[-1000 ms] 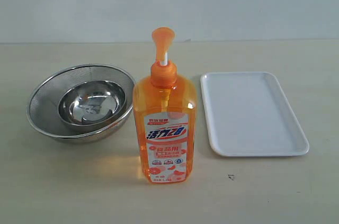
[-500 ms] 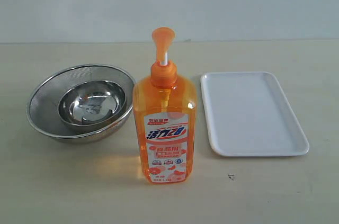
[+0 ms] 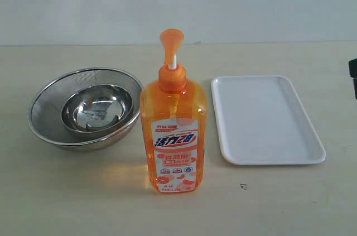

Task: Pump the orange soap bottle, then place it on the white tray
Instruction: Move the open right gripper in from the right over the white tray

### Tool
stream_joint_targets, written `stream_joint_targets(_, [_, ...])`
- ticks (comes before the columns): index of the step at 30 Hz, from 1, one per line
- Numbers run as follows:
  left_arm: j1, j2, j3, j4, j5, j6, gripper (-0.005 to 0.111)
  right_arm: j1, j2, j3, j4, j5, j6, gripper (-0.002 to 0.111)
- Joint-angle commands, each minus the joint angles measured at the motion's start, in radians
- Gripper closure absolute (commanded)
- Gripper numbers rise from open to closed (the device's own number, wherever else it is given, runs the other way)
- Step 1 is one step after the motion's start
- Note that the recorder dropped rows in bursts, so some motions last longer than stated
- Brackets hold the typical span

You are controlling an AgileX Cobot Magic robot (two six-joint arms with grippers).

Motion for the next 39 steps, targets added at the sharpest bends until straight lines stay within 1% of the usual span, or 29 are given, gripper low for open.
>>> stream_joint_targets(1, [0.003, -0.003, 0.004, 0.002, -0.007, 0.008, 0.102, 0.000, 0.060, -0.006, 0.176, -0.021, -0.179, 0.109])
stream_joint_targets(5, [0.003, -0.003, 0.004, 0.002, -0.007, 0.008, 0.102, 0.000, 0.102, -0.006, 0.238, -0.021, -0.283, 0.109])
stream_joint_targets(14, [0.003, -0.003, 0.004, 0.002, -0.007, 0.008, 0.102, 0.000, 0.158, -0.006, 0.248, -0.034, -0.293, 0.109])
stream_joint_targets(18, [0.003, -0.003, 0.004, 0.002, -0.007, 0.008, 0.102, 0.000, 0.174, -0.006, 0.257, -0.027, -0.389, 0.109])
stream_joint_targets(23, [0.003, -0.003, 0.004, 0.002, -0.007, 0.008, 0.102, 0.000, 0.204, -0.006, 0.330, 0.025, -0.516, 0.109])
stream_joint_targets(27, [0.003, -0.003, 0.004, 0.002, -0.007, 0.008, 0.102, 0.000, 0.234, -0.006, 0.381, 0.119, -0.692, 0.109])
stream_joint_targets(31, [0.003, -0.003, 0.004, 0.002, -0.007, 0.008, 0.102, 0.000, 0.280, -0.006, 0.441, 0.304, -0.966, 0.109])
stream_joint_targets(33, [0.003, -0.003, 0.004, 0.002, -0.007, 0.008, 0.102, 0.000, 0.310, -0.006, 0.482, 0.387, -1.052, 0.109])
stream_joint_targets(35, [0.003, -0.003, 0.004, 0.002, -0.007, 0.008, 0.102, 0.000, 0.347, -0.006, 0.518, 0.439, -1.101, 0.109])
stream_joint_targets(39, [0.003, -0.003, 0.004, 0.002, -0.007, 0.008, 0.102, 0.000, 0.426, -0.006, 0.535, 0.446, -1.122, 0.109])
